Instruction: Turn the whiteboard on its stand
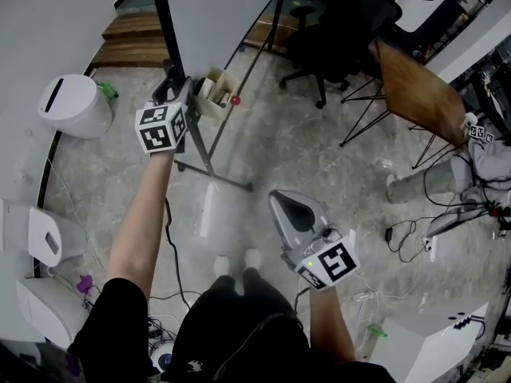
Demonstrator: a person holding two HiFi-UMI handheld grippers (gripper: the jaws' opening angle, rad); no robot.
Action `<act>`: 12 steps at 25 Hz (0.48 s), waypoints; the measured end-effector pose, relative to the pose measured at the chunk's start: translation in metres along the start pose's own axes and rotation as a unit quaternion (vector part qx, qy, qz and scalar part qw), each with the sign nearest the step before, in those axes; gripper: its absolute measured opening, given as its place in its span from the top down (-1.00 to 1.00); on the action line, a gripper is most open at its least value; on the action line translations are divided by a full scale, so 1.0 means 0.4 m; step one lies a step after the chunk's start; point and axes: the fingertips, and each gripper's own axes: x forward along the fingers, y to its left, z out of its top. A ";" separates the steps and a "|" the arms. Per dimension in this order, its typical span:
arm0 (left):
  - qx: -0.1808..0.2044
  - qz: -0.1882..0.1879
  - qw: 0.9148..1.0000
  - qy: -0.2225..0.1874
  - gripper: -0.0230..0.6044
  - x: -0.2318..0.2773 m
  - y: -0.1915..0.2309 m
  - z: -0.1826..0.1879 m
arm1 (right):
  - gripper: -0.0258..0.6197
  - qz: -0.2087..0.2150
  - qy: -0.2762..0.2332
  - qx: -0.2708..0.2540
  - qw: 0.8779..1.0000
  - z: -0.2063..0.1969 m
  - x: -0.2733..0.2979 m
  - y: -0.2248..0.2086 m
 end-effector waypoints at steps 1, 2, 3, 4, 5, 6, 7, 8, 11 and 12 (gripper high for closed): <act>-0.001 0.002 1.000 0.001 0.29 -0.002 0.001 0.000 | 0.90 -0.001 0.000 0.000 1.000 0.000 -0.006 0.001; -0.002 0.005 1.000 0.003 0.29 -0.004 0.001 -0.001 | 0.91 -0.003 -0.001 0.000 1.000 0.000 -0.012 0.001; -0.003 0.007 1.000 0.003 0.29 -0.007 0.003 -0.002 | 0.91 -0.005 -0.002 0.000 1.000 -0.001 -0.017 0.002; -0.004 0.009 1.000 0.004 0.29 -0.011 0.004 -0.004 | 0.91 -0.007 -0.002 0.000 1.000 -0.002 -0.022 0.003; -0.005 0.011 1.000 0.004 0.29 -0.015 0.005 -0.005 | 0.90 -0.008 -0.002 0.000 1.000 -0.004 -0.026 0.004; -0.006 0.013 1.000 0.005 0.29 -0.019 0.006 -0.006 | 0.91 -0.009 -0.002 -0.001 1.000 -0.005 -0.031 0.005; -0.007 0.014 1.000 0.005 0.29 -0.023 0.006 -0.007 | 0.90 -0.010 -0.002 0.000 1.000 -0.006 -0.035 0.006; -0.007 0.016 1.000 0.005 0.29 -0.028 0.006 -0.008 | 0.90 -0.010 -0.002 0.000 1.000 -0.006 -0.039 0.007; -0.009 0.020 1.000 0.006 0.29 -0.045 0.004 -0.009 | 0.91 -0.010 -0.002 0.001 1.000 -0.005 -0.049 0.008; -0.009 0.021 1.000 0.007 0.29 -0.052 0.003 -0.010 | 0.91 -0.010 -0.002 0.001 1.000 -0.003 -0.052 0.009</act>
